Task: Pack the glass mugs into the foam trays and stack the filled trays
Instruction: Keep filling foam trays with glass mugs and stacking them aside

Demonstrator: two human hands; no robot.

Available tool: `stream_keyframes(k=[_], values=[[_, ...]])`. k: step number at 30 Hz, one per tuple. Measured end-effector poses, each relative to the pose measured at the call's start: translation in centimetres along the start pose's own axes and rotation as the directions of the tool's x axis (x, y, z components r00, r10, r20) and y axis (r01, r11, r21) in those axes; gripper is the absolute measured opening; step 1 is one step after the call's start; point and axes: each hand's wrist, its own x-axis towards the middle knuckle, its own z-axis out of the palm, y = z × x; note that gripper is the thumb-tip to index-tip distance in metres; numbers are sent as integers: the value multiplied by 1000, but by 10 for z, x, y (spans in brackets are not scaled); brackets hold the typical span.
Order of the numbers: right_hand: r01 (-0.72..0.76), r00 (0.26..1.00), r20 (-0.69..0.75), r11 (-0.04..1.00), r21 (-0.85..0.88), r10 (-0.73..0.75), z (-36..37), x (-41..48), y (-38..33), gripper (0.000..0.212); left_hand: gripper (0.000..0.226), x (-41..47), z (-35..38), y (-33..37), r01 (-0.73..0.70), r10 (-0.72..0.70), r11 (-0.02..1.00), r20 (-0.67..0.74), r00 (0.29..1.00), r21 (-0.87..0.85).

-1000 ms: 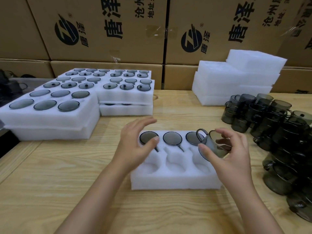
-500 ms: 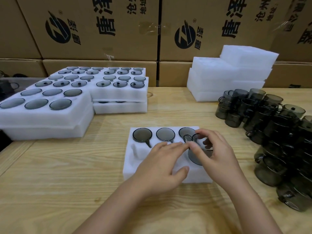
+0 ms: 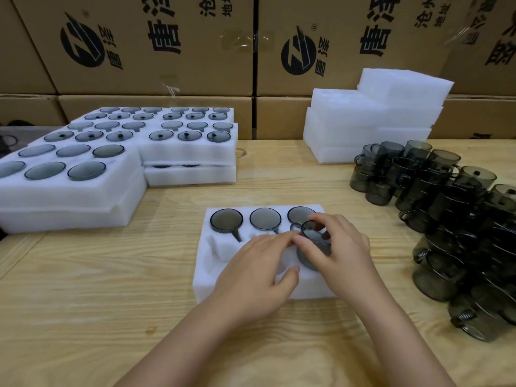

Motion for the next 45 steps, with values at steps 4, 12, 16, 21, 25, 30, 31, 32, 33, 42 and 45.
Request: stream_keyframes(k=[4, 12, 16, 21, 25, 30, 31, 32, 33, 42, 45], values=[[77, 996, 50, 988, -135, -71, 1, -4, 0, 49, 55, -2, 0, -1, 17, -19, 998, -33, 999, -55], [147, 985, 123, 967, -210, -123, -7, -6, -5, 45, 59, -3, -2, 4, -94, 91, 993, 44, 995, 69], [197, 973, 181, 920, -338, -142, -8, -8, 0, 45, 64, 3, 0, 4, -125, 112, 980, 94, 989, 153], [179, 963, 241, 952, -247, -119, -9, -7, 5, 48, 63, 4, 2, 1, -115, 106, 975, 58, 993, 191], [-73, 990, 136, 975, 208, 45, -6, 16, -3, 41, 62, 3, 2, 3, -140, 135, 969, 38, 990, 202], [-23, 908, 389, 945, -327, 157, 16, 28, -6, 56, 60, 0, 5, 4, -68, 74, 995, -81, 994, 75], [6, 900, 405, 923, -384, 163, 17, 27, -6, 56, 56, -1, 7, 5, -33, 44, 997, -147, 988, 74], [34, 897, 411, 900, -435, 165, 17, 25, -6, 56, 51, -1, 9, 6, -29, 53, 994, -229, 972, 106], [49, 893, 415, 881, -471, 172, 16, 25, -7, 56, 46, -2, 13, 6, -53, 102, 986, -314, 944, 161], [121, 891, 442, 882, -456, 106, 14, 25, -5, 55, 56, -5, 33, 0, -238, 467, 798, -318, 825, 554], [51, 991, 125, 996, -74, -42, 2, 10, -7, 37, 65, -4, 34, -4, -213, 439, 778, -268, 858, 591]])
